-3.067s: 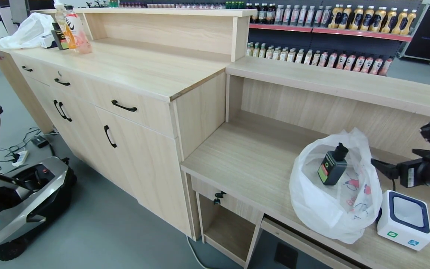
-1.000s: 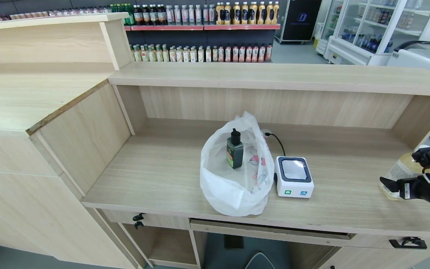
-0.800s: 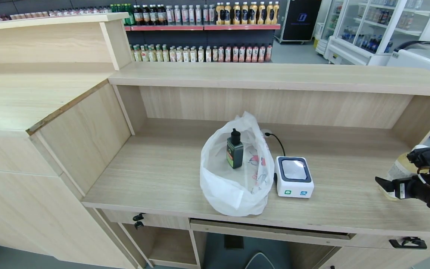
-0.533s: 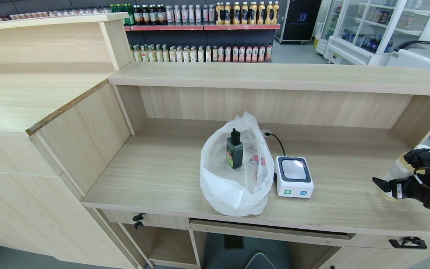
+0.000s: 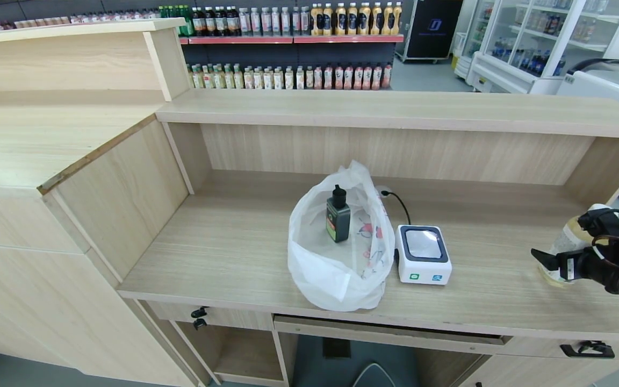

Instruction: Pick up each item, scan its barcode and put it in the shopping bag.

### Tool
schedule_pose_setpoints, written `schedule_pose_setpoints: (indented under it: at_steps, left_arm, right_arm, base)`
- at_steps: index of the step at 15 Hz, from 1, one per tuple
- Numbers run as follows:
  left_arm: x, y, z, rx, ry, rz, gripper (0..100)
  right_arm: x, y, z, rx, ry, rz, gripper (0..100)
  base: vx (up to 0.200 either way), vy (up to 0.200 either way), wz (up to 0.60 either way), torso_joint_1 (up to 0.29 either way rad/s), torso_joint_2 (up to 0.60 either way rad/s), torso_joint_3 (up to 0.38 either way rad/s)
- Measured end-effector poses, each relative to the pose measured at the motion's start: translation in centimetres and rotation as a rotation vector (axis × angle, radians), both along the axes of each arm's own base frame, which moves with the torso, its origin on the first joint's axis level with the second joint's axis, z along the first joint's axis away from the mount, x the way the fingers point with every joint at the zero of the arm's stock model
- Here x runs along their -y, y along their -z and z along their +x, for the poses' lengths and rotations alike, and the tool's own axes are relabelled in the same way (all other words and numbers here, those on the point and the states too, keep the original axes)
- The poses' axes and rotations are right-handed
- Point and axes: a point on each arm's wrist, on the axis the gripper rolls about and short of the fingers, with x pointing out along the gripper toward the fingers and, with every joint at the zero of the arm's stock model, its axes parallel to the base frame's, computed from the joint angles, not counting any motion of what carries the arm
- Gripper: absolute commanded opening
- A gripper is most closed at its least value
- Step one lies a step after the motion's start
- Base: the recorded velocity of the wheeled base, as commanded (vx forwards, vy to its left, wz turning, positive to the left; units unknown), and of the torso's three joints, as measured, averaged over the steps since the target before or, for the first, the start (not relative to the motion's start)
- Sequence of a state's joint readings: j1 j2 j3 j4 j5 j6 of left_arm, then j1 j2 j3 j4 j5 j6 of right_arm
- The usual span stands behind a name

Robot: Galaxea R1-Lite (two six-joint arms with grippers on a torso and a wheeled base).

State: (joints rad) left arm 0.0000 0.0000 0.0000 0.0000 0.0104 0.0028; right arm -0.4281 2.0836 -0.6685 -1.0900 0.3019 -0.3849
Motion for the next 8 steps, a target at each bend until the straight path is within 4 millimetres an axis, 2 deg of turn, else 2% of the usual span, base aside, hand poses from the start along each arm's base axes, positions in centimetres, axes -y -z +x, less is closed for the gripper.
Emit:
schedule_pose_setpoints:
  at_steps: [6,7,8]
  left_arm:
    - [0.00,0.00,0.00,0.000,0.000,0.000,0]
    - [0.00,0.00,0.00,0.000,0.000,0.000,0]
    - [0.00,0.00,0.00,0.000,0.000,0.000,0]
  right_arm:
    - [-0.10,0.01,0.30,0.015,-0.063,0.017,100]
    - [-0.08,-0.04,0.38,0.021,-0.067,0.016,0]
    - [-0.06,-0.13,0.46,0.031,-0.070,0.016,0]
  base:
    - [0.000,0.000,0.00,0.000,0.00,0.000]
    - [0.000,0.000,0.00,0.000,0.00,0.000]
    - [0.000,0.000,0.00,0.000,0.00,0.000]
